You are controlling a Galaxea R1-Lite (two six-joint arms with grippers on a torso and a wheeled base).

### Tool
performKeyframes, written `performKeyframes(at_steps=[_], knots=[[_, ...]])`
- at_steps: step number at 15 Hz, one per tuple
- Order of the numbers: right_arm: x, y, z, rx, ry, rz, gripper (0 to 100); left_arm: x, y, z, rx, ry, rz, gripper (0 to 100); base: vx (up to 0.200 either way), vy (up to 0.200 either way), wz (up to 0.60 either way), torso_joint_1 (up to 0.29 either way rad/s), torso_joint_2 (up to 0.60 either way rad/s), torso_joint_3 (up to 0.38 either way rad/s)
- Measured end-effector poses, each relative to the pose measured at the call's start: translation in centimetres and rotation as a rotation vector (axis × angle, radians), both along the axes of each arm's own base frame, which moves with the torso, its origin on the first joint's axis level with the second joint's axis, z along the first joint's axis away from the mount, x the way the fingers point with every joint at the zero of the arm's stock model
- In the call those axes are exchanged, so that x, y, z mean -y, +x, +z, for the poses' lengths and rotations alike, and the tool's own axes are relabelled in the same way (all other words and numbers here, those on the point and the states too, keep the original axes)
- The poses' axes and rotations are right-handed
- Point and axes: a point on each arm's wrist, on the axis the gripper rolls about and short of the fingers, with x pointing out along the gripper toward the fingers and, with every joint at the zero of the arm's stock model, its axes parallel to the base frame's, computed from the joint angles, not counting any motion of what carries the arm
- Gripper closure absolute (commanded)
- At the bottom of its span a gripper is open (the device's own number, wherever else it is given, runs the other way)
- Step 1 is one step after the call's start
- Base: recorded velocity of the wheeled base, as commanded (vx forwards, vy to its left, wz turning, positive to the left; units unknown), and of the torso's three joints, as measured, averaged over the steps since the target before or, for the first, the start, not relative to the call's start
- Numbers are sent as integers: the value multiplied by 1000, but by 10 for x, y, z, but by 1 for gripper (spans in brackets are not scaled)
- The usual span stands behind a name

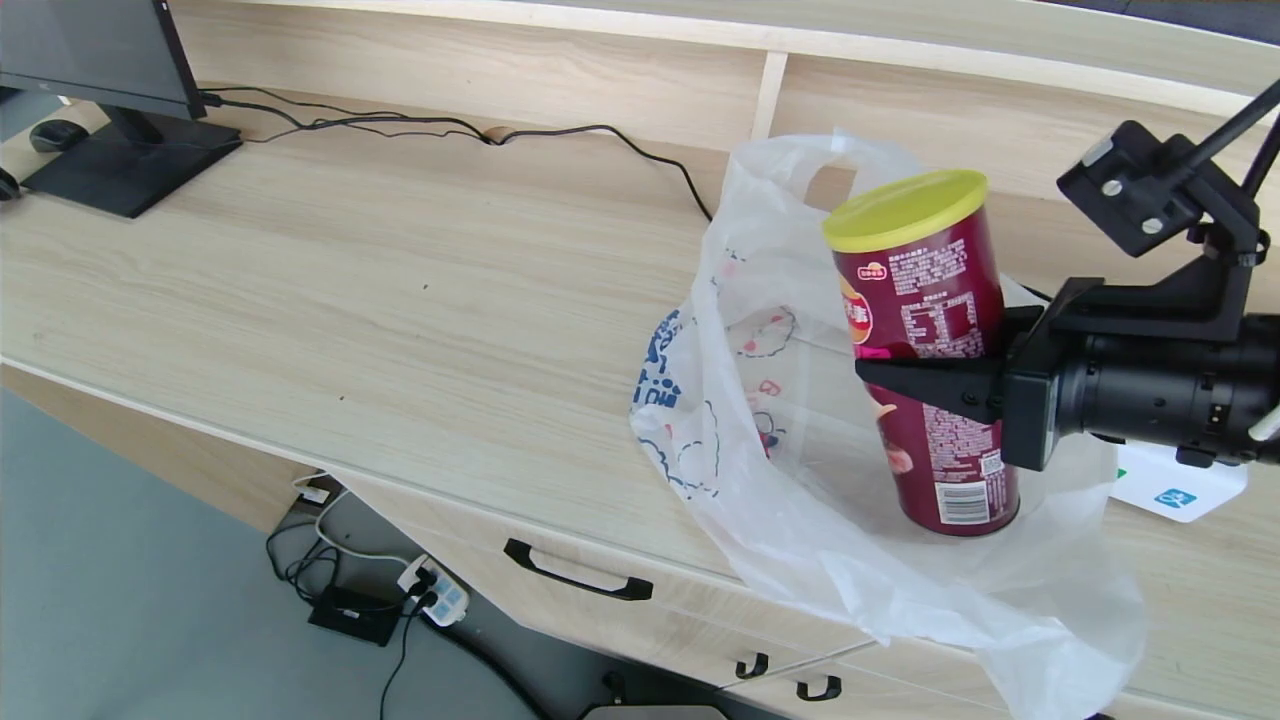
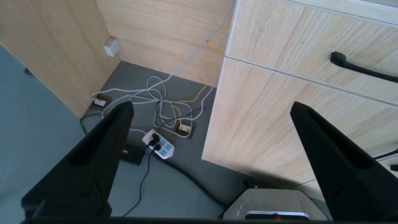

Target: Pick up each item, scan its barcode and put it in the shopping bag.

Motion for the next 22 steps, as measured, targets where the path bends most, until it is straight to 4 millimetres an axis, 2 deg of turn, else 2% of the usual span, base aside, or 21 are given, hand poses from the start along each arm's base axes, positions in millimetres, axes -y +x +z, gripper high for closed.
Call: performKeyframes(at_steps=[5, 7, 13, 14, 22], knots=[[-3, 6, -7, -32, -51, 19, 100, 0, 0, 0, 0, 1, 0, 0, 0, 0, 0, 0, 0, 0], [-1, 4, -11, -81, -125, 34, 100, 0, 0, 0, 0, 1, 0, 0, 0, 0, 0, 0, 0, 0], [-6, 12, 3, -68, -142, 37, 100, 0, 0, 0, 0, 2, 0, 0, 0, 0, 0, 0, 0, 0], [-6, 14, 3, -68, -141, 36, 0, 0, 0, 0, 0, 2, 0, 0, 0, 0, 0, 0, 0, 0], [-8, 17, -1, -80, -146, 35, 0, 0, 0, 0, 2, 2, 0, 0, 0, 0, 0, 0, 0, 0]])
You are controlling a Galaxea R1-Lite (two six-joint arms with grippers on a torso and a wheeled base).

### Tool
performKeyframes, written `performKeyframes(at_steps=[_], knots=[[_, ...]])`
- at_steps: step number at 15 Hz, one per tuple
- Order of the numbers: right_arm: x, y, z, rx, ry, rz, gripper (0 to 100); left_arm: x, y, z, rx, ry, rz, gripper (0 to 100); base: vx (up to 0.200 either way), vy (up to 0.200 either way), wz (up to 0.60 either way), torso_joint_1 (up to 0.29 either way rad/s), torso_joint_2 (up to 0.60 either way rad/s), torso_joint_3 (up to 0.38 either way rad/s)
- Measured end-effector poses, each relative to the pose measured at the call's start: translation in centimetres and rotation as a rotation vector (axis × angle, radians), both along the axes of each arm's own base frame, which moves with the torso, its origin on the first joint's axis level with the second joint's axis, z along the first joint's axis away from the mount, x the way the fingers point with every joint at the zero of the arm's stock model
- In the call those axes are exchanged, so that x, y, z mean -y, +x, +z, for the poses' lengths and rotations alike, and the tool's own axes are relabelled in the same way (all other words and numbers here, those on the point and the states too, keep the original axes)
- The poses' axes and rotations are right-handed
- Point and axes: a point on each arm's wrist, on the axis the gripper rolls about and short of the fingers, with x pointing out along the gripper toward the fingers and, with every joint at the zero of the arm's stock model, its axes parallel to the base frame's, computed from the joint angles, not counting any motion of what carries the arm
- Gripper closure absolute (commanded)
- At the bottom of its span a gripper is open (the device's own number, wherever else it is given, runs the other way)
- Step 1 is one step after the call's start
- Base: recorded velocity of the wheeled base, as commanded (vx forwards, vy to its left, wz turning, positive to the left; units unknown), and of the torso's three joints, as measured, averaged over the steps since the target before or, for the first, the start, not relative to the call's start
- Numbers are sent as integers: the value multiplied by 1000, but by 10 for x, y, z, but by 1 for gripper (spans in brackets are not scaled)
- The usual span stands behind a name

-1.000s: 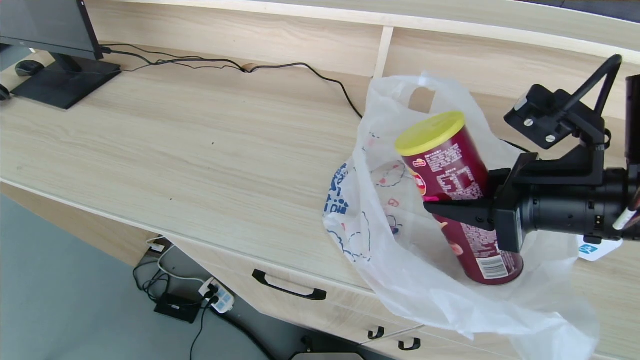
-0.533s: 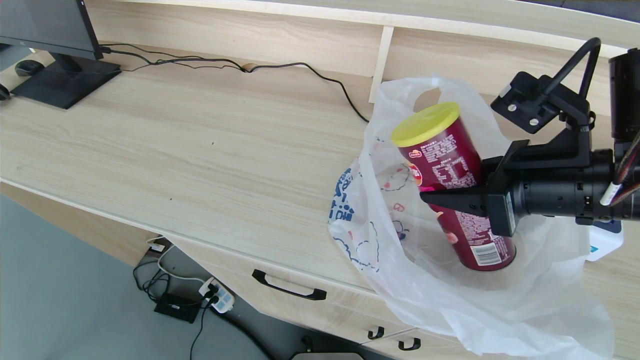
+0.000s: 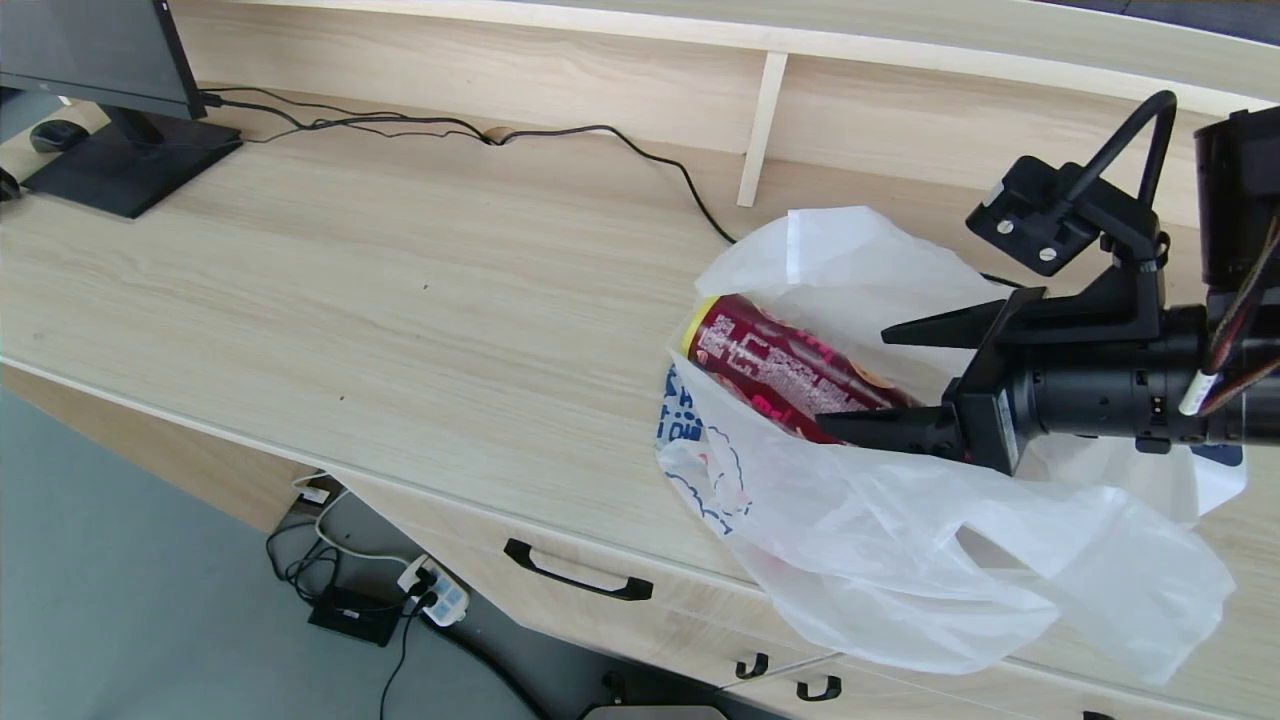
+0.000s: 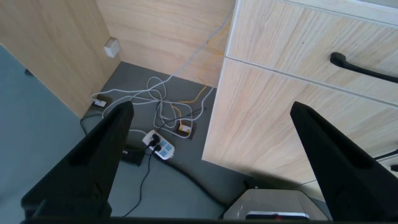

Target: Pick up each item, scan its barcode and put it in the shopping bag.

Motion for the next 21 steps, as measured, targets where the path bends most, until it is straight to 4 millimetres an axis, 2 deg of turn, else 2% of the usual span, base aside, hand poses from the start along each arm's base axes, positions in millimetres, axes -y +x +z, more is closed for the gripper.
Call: performKeyframes(at_steps=[4, 9, 12, 15, 18, 21], knots=[[3, -5, 7, 5, 33, -14, 0, 0, 0, 0, 0, 0, 1, 0, 0, 0, 0, 0, 0, 0], [18, -30, 26, 66, 107, -53, 0, 0, 0, 0, 0, 0, 0, 0, 0, 0, 0, 0, 0, 0], [29, -51, 38, 253, 195, -81, 0, 0, 0, 0, 0, 1, 0, 0, 0, 0, 0, 0, 0, 0], [37, -66, 43, 450, 278, -234, 0, 0, 0, 0, -1, 2, 0, 0, 0, 0, 0, 0, 0, 0], [43, -78, 42, 516, 304, -332, 0, 0, 0, 0, -2, 3, -1, 0, 0, 0, 0, 0, 0, 0], [48, -87, 30, 493, 304, -326, 0, 0, 0, 0, -2, 2, -1, 0, 0, 0, 0, 0, 0, 0]])
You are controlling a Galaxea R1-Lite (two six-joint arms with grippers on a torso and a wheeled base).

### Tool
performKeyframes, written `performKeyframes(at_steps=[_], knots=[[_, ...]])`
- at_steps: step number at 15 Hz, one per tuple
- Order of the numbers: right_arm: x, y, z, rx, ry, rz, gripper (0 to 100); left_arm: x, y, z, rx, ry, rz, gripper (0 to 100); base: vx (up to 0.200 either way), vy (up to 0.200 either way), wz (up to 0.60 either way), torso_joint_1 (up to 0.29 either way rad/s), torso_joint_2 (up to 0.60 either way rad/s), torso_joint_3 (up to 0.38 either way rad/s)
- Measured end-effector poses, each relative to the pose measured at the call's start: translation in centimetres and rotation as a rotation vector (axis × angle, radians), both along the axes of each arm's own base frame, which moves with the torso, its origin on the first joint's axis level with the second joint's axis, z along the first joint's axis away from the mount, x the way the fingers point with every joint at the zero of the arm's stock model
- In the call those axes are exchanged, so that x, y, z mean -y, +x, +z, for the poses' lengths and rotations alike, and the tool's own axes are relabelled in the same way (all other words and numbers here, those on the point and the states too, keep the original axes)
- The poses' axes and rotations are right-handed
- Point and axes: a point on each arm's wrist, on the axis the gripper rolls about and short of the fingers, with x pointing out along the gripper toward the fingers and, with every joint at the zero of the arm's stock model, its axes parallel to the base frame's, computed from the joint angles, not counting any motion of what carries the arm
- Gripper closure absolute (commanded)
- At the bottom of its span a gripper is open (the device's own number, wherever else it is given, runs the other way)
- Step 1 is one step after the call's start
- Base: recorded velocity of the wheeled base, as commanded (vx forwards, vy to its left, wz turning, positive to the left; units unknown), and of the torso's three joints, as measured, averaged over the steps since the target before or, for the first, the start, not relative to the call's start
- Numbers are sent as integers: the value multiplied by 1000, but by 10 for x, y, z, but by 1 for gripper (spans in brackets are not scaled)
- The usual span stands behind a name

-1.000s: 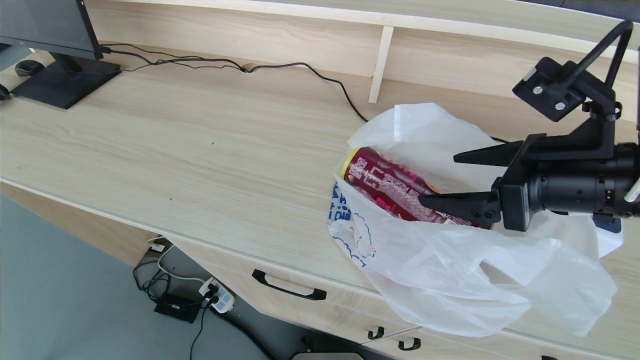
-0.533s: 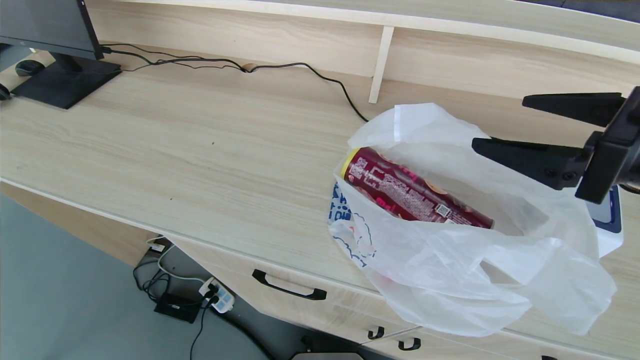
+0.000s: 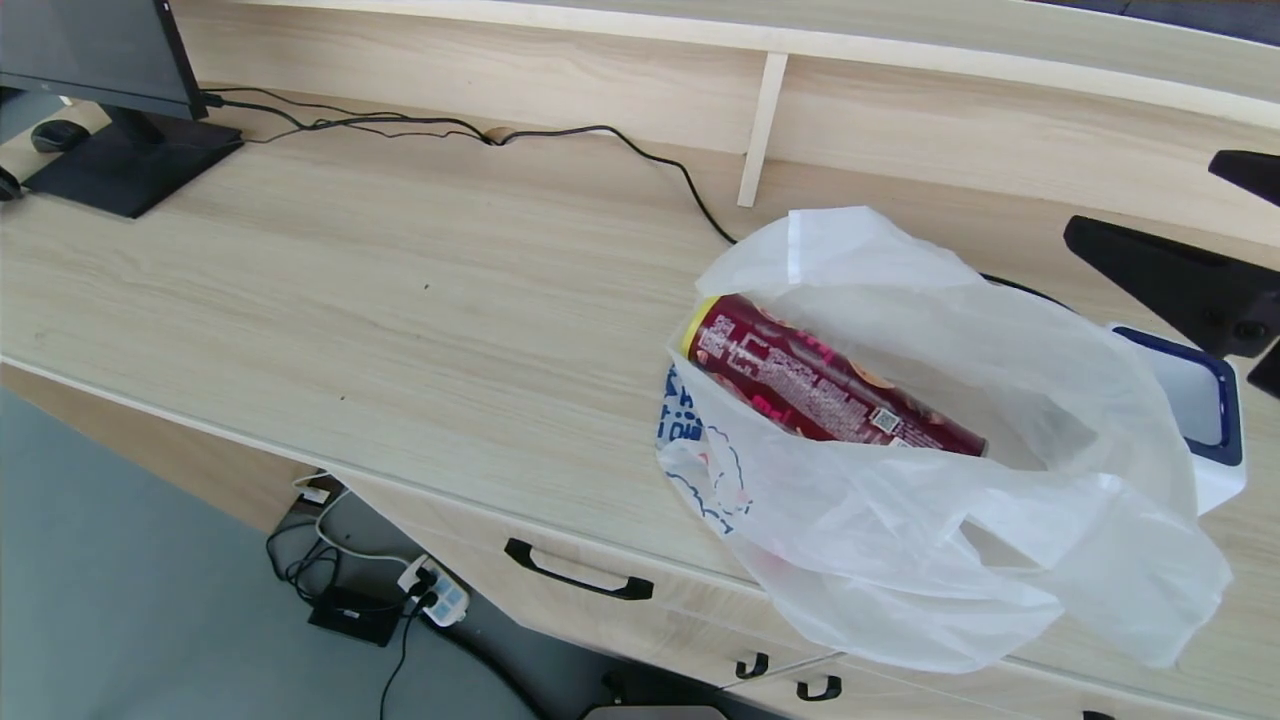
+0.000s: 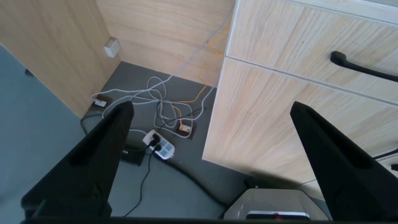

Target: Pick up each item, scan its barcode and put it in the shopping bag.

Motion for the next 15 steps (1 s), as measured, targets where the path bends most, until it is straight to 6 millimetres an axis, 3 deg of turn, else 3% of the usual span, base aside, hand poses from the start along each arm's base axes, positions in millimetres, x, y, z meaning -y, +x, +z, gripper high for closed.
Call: performKeyframes(at_steps=[3, 7, 11, 15], knots=[[6, -9, -9, -14, 8, 12, 0, 0, 0, 0, 0, 0, 0, 0, 0, 0, -600, -2, 2, 2], [10, -15, -8, -6, 44, 26, 0, 0, 0, 0, 1, 0, 1, 0, 0, 0, -600, 1, 4, 0], [16, -22, -20, -27, 39, 7, 0, 0, 0, 0, 0, 0, 1, 0, 0, 0, 0, 0, 0, 0], [26, -34, -16, 7, 68, -36, 0, 0, 0, 0, 1, -3, 1, 0, 0, 0, 0, 0, 0, 0]])
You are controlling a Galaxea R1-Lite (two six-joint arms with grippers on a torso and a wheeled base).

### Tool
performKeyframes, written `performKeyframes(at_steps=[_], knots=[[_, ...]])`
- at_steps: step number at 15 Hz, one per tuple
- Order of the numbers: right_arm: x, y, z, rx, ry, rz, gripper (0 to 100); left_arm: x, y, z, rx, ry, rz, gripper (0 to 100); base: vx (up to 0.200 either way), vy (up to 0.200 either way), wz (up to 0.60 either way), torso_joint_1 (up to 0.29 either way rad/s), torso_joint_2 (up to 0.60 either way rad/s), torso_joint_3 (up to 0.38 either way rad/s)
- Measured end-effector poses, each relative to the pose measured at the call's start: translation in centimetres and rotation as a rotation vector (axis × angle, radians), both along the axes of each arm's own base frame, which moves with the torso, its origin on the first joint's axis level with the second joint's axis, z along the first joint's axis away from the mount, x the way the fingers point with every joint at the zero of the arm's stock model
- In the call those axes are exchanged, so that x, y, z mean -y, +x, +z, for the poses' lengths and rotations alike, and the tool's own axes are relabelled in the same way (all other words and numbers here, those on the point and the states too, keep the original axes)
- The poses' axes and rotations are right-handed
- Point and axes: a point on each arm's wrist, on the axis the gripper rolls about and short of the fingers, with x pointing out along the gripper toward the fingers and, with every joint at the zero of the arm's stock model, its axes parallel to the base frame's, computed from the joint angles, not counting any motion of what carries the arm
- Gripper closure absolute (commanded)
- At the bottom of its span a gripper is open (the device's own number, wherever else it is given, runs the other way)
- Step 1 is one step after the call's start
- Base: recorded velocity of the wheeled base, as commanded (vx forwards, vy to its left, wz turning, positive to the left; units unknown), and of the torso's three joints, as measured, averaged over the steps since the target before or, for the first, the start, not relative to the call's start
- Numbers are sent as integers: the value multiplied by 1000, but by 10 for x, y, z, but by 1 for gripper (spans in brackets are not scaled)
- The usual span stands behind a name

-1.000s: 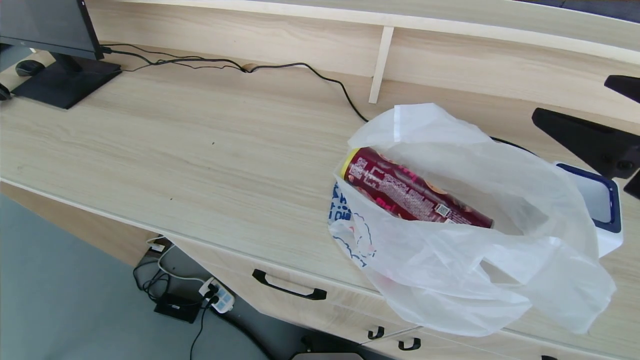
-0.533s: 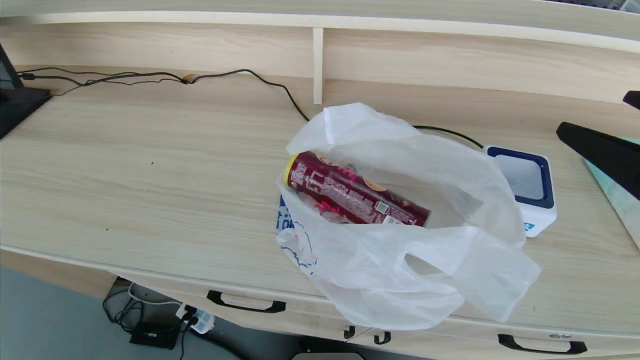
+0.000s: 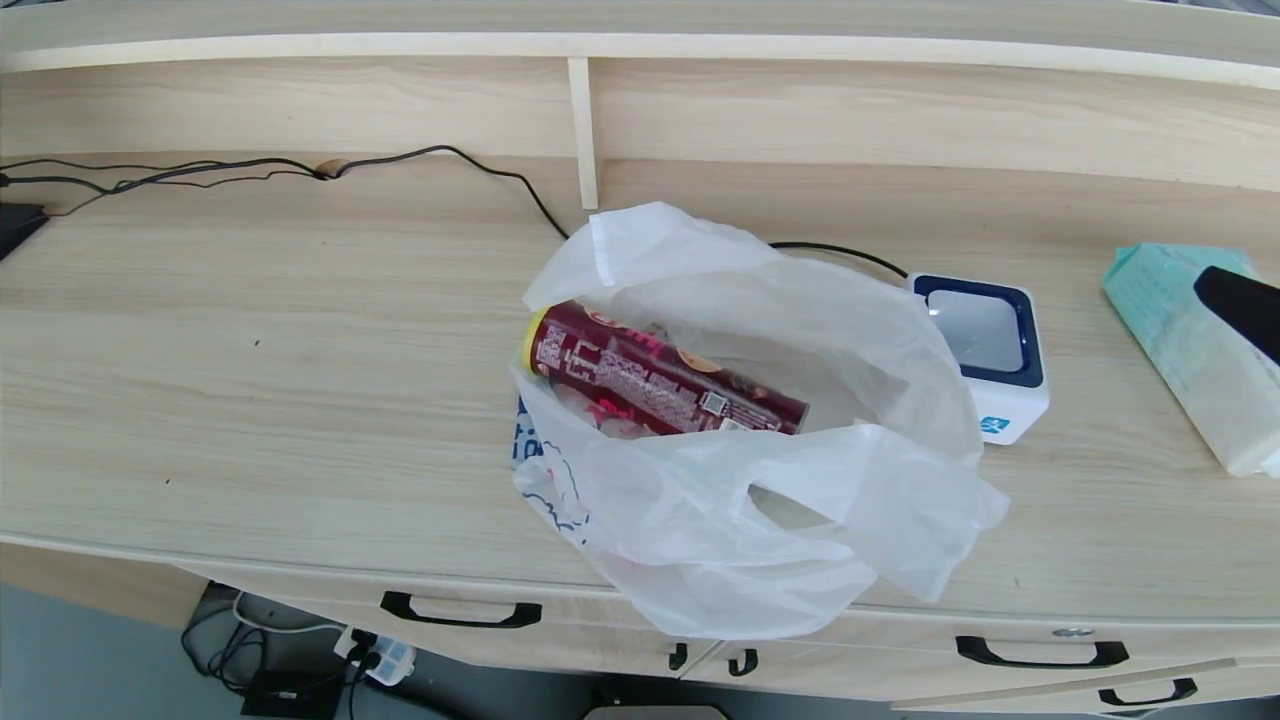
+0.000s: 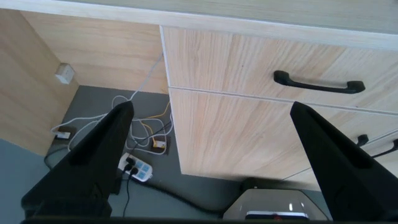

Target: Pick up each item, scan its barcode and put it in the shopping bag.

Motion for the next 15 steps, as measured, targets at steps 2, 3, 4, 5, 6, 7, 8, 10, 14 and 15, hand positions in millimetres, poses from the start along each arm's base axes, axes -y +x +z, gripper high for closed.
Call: performKeyframes(at_steps=[2, 3, 4, 5, 6, 7, 8, 10, 14, 15], knots=[[4, -3, -6, -37, 71, -28, 0, 0, 0, 0, -2, 3, -1, 0, 0, 0, 0, 0, 0, 0], [5, -5, -14, -63, 100, -40, 0, 0, 0, 0, -2, 4, -1, 0, 0, 0, 0, 0, 0, 0], [7, -7, -20, -82, 123, -41, 0, 0, 0, 0, -2, 3, -1, 0, 0, 0, 0, 0, 0, 0], [8, -9, -23, -98, 158, -34, 0, 0, 0, 0, -3, 1, 0, 0, -200, 0, 0, -2, 2, -2], [9, -10, -26, -117, 209, -27, 0, 0, 0, 0, -3, 1, 0, 0, -200, 0, 0, 2, 7, 2], [10, -11, -27, -133, 249, -24, 0, 0, 0, 0, -3, 1, 0, 0, -200, 0, 0, 36, 12, -12], [11, -12, -30, -150, 277, -22, 0, 0, 0, 0, -3, 1, 0, 0, -200, 0, 0, 12, 7, -2], [11, -13, -31, -140, 244, -27, 0, 0, 0, 0, -3, 1, 0, 0, -200, 0, 0, -15, -5, 9], [13, -13, -25, -113, 244, -35, 0, 0, 0, 0, -3, 1, 0, 0, 0, -50, 0, 2, 1, 1], [14, -13, -24, -108, 247, -43, 0, 0, 0, 0, -3, 2, 0, 0, 0, -200, 0, 12, 2, 2]])
